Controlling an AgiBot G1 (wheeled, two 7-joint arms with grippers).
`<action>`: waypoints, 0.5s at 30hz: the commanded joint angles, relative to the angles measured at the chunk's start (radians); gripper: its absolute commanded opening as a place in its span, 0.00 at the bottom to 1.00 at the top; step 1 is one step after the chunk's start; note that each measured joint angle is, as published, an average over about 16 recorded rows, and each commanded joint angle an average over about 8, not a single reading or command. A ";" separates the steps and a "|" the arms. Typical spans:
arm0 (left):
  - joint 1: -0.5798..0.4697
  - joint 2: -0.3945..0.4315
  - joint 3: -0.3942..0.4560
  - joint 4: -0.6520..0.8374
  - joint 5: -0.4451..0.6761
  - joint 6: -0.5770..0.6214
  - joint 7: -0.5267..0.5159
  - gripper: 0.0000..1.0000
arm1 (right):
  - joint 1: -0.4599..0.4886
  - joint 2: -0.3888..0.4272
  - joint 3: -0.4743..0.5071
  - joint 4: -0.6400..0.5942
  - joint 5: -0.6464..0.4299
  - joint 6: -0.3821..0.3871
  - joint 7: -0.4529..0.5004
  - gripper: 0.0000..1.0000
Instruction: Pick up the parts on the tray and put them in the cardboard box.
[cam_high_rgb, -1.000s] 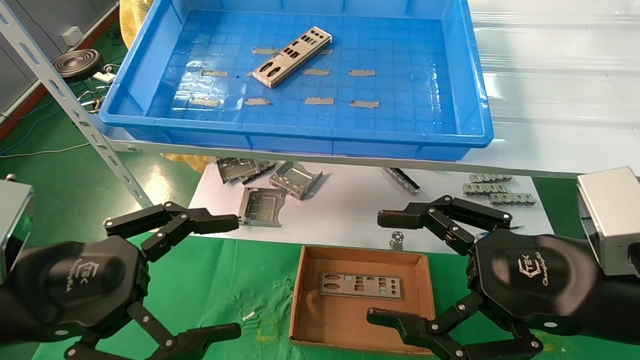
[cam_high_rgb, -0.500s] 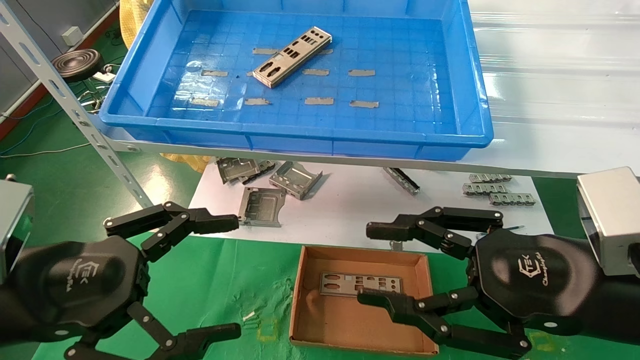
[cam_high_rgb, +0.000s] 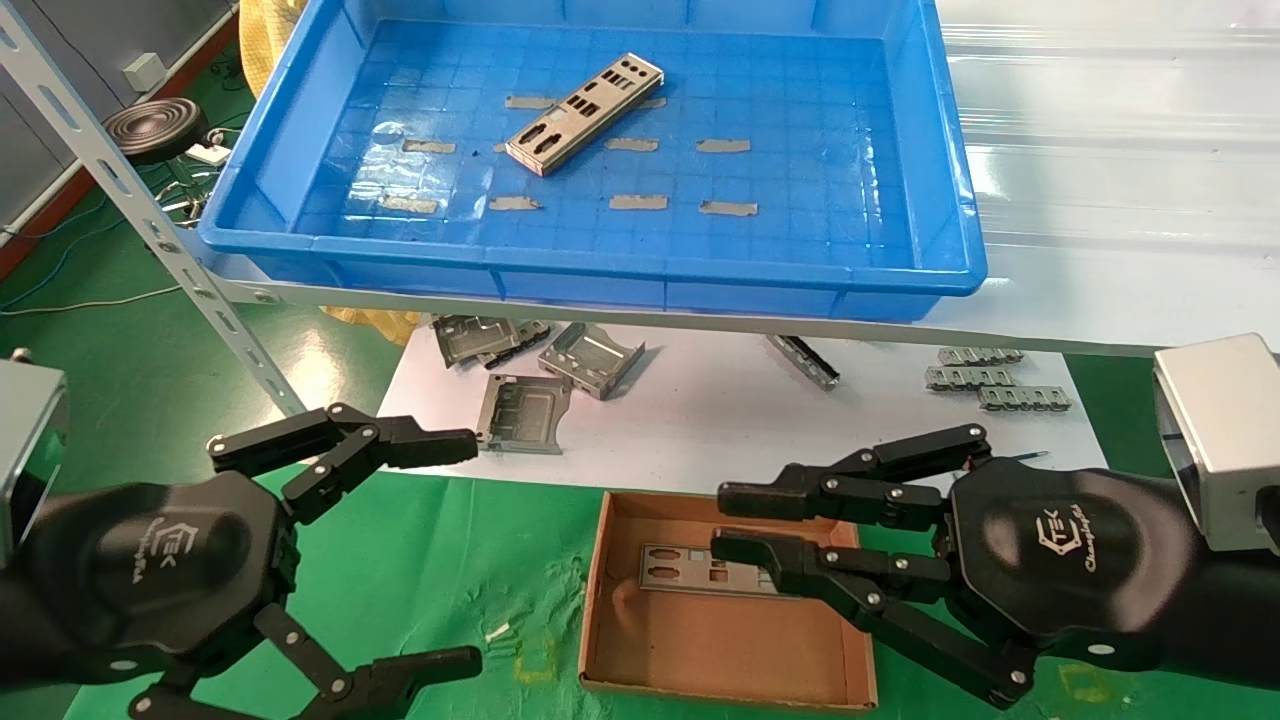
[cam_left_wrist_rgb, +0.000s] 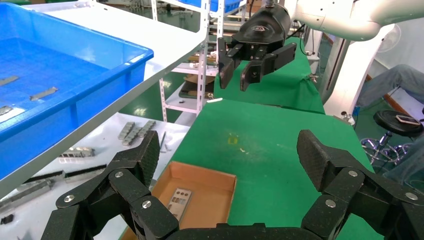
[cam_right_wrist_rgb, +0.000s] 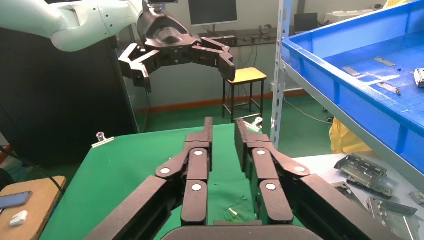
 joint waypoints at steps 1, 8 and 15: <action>0.000 0.000 0.000 0.000 0.000 0.000 0.000 1.00 | 0.000 0.000 0.000 0.000 0.000 0.000 0.000 0.00; 0.000 0.000 0.000 0.000 0.000 0.000 0.000 1.00 | 0.000 0.000 0.000 0.000 0.000 0.000 0.000 0.00; -0.001 0.000 -0.001 -0.001 0.000 0.000 0.000 1.00 | 0.000 0.000 0.000 0.000 0.000 0.000 0.000 0.00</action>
